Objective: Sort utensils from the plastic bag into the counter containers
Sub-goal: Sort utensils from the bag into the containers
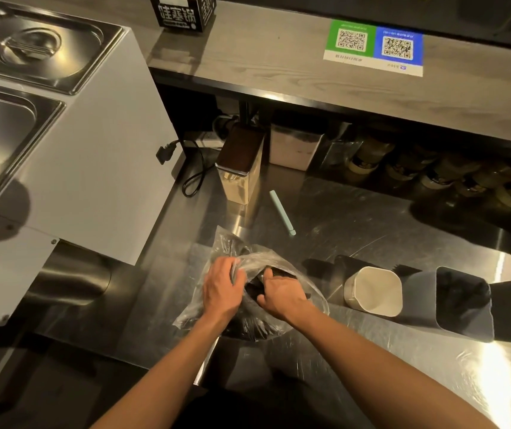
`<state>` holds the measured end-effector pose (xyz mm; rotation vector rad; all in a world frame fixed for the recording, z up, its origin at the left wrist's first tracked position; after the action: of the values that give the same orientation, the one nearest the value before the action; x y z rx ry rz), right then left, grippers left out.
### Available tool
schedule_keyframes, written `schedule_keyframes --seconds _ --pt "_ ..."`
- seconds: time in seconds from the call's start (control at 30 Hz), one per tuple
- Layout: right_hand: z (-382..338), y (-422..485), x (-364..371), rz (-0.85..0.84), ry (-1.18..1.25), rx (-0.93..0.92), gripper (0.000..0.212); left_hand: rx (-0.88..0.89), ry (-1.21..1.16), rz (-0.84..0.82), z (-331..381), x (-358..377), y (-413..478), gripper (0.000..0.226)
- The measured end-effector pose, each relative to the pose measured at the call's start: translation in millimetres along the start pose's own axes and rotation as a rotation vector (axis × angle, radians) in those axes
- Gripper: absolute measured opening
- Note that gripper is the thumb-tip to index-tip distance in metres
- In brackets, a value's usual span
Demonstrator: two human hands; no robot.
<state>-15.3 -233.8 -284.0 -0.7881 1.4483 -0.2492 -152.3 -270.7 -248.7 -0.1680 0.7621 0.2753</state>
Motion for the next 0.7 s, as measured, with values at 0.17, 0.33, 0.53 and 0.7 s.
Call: schedule_keyframes --seconds 0.17,0.33,0.53,0.7 --pt "2.5 0.2 -10.1 -0.001 -0.023 0.009 0.052 0.052 0.065 0.022 5.1 -2.1 -1.5 0.018" --pt "6.0 -6.3 -12.4 0.061 -0.054 -0.022 0.031 0.089 0.095 0.038 13.0 -4.4 -2.7 0.028" --pt "12.5 -15.0 -10.5 0.136 -0.051 0.024 0.035 0.083 0.097 0.016 15.6 0.2 -8.4 0.03" --pt "13.9 -23.9 -9.2 0.191 -0.113 0.048 0.035 0.111 0.118 -0.016 19.6 5.7 -12.8 0.032"
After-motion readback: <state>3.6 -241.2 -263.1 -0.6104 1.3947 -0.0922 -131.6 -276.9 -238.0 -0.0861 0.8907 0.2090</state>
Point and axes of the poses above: each hand's wrist, its own y-axis towards the middle knuckle, its own x-axis out of the palm, z = x × y, the point moved 10 cm from there along y, towards the middle knuckle, and after that the axes turned 9 degrees about x, right-handed, at the moved point
